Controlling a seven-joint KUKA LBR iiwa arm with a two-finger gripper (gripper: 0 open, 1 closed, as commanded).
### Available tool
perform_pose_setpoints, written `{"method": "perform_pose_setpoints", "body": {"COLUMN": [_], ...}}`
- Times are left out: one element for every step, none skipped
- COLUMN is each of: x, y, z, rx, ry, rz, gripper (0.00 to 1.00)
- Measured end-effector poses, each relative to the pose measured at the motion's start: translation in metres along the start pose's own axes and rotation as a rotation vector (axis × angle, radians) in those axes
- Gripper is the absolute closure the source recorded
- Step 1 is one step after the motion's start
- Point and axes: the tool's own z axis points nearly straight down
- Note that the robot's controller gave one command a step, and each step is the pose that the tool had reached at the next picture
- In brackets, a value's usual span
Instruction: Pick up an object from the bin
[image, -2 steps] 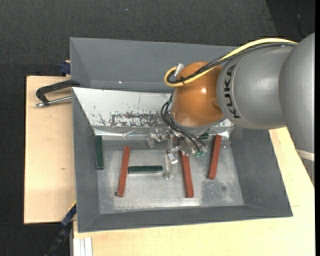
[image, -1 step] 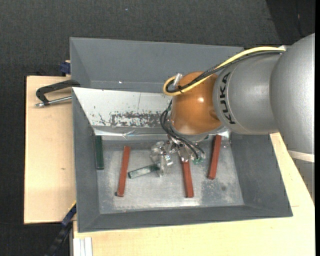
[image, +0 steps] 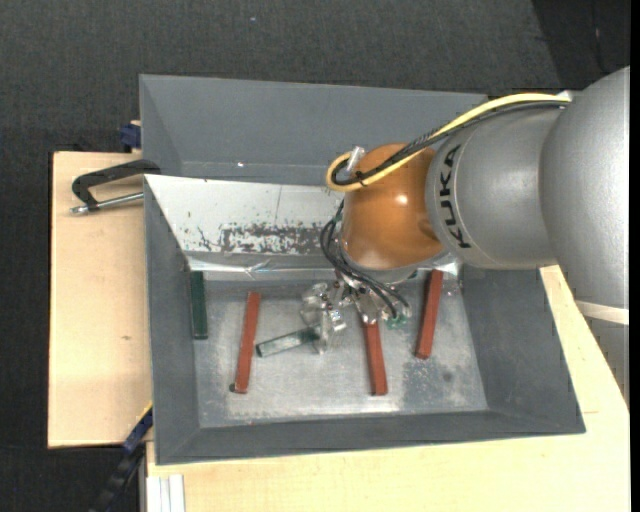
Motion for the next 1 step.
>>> {"method": "perform_pose_setpoints", "body": {"x": [0.0014], "y": [-0.0152], "z": [-0.1172], "rx": [0.002], "ry": [-0.005], "rz": [-0.008], "gripper": [1.00]}}
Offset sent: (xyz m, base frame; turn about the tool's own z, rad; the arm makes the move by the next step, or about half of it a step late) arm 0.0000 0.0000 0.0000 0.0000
